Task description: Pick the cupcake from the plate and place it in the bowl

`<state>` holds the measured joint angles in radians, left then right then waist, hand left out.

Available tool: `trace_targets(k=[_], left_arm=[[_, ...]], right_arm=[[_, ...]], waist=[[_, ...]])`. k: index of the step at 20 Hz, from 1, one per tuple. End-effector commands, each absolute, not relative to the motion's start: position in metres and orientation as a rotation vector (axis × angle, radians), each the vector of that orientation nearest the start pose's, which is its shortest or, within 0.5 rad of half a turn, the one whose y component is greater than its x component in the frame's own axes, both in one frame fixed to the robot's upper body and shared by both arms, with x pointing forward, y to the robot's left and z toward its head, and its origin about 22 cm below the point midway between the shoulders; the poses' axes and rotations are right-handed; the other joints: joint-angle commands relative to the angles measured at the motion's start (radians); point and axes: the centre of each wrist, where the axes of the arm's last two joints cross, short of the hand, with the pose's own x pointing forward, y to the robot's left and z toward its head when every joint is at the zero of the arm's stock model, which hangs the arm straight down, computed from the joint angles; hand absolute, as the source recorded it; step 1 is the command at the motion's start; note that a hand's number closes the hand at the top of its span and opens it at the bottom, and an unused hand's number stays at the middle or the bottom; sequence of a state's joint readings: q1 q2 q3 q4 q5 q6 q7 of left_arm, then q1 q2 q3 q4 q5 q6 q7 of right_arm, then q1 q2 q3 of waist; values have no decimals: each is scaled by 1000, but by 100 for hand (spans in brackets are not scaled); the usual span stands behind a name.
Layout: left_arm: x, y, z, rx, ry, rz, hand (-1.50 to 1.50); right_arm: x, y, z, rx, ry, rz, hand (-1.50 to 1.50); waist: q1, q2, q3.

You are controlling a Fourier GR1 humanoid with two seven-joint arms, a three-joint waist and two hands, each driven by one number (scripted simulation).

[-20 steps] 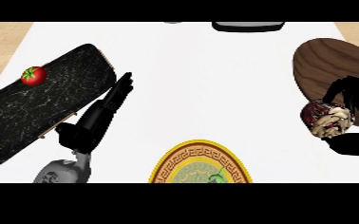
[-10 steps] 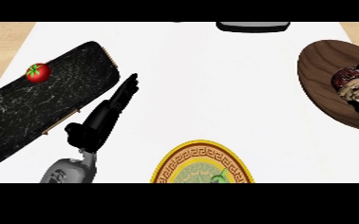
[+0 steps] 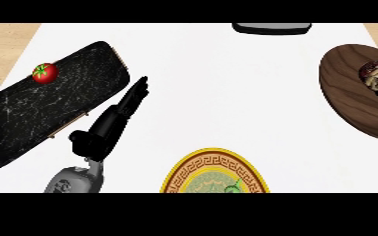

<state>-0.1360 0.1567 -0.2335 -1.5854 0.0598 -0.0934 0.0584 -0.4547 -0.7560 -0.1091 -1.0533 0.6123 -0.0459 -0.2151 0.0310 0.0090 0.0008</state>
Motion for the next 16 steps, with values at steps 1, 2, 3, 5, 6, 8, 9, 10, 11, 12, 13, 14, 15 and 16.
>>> trace_targets(k=[1,2,3,5,6,8,9,10,11,12,13,14,15,16], left_arm=[[259,188,29,-199,-1596,-411,0],[277,194,35,-180,-1600,-400,0],[265,190,42,-225,-1600,-413,0],[260,188,39,-203,-1621,-417,0],[266,186,26,-231,-1586,-408,0],[270,195,31,-200,-1597,-393,0],[268,201,21,-197,-1603,-399,0],[273,192,33,-200,-1601,-388,0],[254,204,22,-194,-1582,-408,0],[259,204,33,-185,-1608,-401,0],[274,194,44,-182,-1619,-409,0],[261,196,26,-207,-1606,-399,0],[263,188,29,-212,-1591,-395,0],[274,196,35,-179,-1620,-391,0]], right_arm=[[336,-453,114,-992,-1267,937,150],[341,-447,111,-931,-1246,940,150],[346,-448,108,-860,-1256,886,-150],[353,-459,121,-802,-1296,929,-150],[366,-450,126,-796,-1355,924,-150],[362,-456,106,-768,-1427,897,-150],[372,-454,127,-775,-1456,876,-150],[370,-458,122,-779,-1485,856,-150],[373,-451,114,-789,-1509,823,-150],[369,-464,121,-793,-1528,772,-150],[369,-466,117,-820,-1523,746,-150],[372,-465,122,-793,-1548,679,-150],[367,-478,136,-801,-1595,587,-150],[373,-475,147,-796,-1628,505,-150]], waist=[[12,4,1],[2,5,0],[15,3,1],[13,2,1],[6,3,1],[5,4,1],[5,3,1],[-3,0,1],[4,0,1],[2,0,1],[0,2,2],[2,2,1],[0,3,2],[-1,4,2]])
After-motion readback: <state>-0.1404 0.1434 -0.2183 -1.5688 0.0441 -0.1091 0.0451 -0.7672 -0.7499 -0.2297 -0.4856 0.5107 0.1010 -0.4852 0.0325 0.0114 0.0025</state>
